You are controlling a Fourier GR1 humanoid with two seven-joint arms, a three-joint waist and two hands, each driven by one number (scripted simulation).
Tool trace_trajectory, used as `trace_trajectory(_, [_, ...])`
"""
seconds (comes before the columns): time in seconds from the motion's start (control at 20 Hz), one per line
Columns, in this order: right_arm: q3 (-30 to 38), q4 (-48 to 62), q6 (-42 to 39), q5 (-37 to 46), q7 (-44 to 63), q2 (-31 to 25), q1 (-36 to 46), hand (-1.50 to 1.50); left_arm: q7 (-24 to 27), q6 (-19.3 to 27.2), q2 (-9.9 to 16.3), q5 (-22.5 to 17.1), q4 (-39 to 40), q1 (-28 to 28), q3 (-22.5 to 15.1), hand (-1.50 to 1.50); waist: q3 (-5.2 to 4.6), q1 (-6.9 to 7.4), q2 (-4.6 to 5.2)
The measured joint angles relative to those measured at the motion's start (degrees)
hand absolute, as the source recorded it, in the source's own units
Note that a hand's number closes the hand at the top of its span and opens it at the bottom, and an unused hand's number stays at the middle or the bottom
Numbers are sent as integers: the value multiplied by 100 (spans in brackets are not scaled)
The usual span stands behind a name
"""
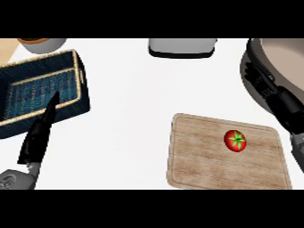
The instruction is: Pick the tomato from the cutting board and place it in the pot
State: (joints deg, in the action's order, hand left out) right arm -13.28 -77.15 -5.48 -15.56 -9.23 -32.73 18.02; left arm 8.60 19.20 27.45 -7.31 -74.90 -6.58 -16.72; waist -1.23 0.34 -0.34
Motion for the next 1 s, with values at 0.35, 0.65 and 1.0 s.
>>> trace_trajectory(0.35, [-66,-75,1105,627,779,121,-545,150,-242,-525,-69,-362,-314,73,26,0,131,-188,-39])
trace_trajectory(0.65, [455,-457,3365,1504,59,643,-801,-150,-460,-796,-67,-682,-681,330,65,0,217,-484,-128])
trace_trajectory(1.0, [39,-1719,4558,2317,127,1144,-1593,-150,-854,-1063,-132,-861,-907,271,-3,0,211,-389,-111])
